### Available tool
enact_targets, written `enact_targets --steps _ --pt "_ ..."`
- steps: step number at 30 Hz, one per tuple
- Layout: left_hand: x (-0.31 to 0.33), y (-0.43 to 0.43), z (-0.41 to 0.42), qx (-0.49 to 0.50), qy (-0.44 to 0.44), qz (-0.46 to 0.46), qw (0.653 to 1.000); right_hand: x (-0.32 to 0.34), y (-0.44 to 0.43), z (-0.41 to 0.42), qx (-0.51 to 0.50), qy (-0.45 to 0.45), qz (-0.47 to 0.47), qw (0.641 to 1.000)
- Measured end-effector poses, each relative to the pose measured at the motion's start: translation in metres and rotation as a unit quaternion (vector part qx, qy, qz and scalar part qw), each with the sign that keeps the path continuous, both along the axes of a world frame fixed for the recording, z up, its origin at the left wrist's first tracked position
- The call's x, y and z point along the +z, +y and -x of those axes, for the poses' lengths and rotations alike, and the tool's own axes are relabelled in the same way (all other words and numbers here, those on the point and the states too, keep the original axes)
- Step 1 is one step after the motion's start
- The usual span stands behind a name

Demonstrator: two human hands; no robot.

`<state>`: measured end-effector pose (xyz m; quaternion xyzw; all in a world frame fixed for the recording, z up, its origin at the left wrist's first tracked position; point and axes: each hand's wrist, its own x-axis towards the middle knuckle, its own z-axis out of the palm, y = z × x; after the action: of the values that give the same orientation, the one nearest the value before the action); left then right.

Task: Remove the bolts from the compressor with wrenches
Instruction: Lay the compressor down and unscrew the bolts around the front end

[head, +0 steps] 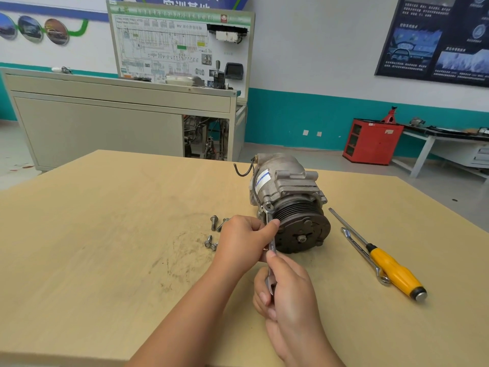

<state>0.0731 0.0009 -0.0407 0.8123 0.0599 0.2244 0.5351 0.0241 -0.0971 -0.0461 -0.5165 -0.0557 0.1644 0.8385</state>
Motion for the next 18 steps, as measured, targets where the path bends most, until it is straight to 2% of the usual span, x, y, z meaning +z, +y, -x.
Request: enact_targets --steps 18 --pt "0.0059 0.0000 0.0003 -0.015 0.031 0.009 0.999 0.0043 0.0030 0.0017 -0.019 0.009 0.012 1.000"
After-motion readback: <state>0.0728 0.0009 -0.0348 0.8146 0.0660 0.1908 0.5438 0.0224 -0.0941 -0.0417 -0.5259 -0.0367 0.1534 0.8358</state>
